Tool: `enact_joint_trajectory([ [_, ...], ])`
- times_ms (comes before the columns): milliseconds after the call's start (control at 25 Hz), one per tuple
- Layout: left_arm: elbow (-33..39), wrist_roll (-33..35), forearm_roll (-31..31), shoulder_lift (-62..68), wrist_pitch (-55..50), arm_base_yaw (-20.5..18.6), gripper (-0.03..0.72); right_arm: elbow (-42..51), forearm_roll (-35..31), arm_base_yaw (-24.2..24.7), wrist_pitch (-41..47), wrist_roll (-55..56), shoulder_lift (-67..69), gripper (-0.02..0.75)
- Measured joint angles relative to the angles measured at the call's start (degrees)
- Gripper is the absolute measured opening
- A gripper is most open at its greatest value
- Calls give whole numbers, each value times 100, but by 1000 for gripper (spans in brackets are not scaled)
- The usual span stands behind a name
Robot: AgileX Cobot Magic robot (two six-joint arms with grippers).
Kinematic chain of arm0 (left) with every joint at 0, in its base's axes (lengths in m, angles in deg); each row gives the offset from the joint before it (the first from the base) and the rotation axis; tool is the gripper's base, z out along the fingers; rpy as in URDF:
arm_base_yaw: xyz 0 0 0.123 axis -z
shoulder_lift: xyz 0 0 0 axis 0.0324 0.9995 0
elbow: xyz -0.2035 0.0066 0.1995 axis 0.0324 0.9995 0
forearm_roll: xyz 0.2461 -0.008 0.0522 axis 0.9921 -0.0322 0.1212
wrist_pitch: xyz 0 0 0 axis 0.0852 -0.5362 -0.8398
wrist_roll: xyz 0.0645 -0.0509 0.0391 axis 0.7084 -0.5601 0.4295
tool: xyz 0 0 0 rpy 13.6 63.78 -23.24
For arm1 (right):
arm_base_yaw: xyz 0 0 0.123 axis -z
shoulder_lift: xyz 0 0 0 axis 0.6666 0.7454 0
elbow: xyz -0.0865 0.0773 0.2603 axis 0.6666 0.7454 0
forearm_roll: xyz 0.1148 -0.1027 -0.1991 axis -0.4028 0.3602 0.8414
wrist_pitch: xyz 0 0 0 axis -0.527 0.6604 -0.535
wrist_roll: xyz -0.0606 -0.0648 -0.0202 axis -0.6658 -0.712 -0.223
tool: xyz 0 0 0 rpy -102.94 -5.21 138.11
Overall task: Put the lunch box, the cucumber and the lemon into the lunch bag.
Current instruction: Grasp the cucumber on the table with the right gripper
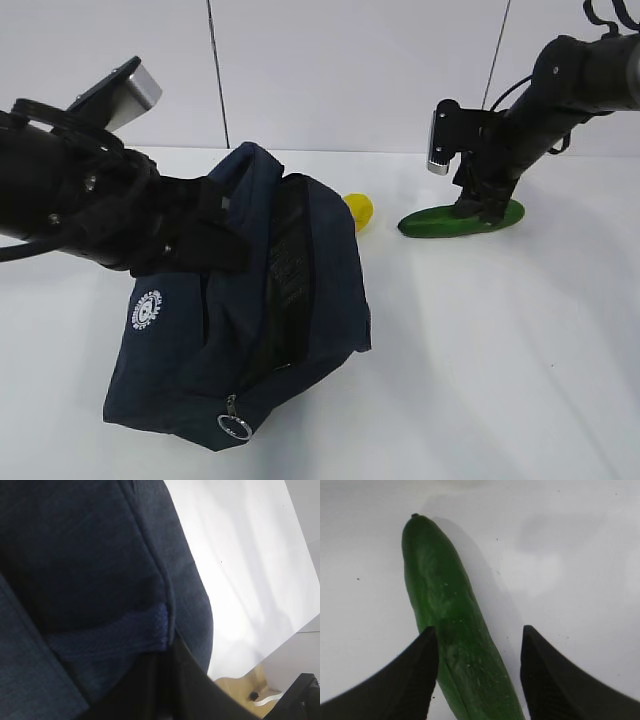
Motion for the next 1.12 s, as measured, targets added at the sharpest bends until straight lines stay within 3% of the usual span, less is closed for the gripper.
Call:
enact_joint_trajectory([
  [320, 0, 0, -10, 0, -54, 0, 11, -288, -21, -46, 549, -4, 159, 421],
  [1120, 0, 11, -50, 0, -124, 0, 11, -297, -10, -46, 398, -172, 400, 422],
])
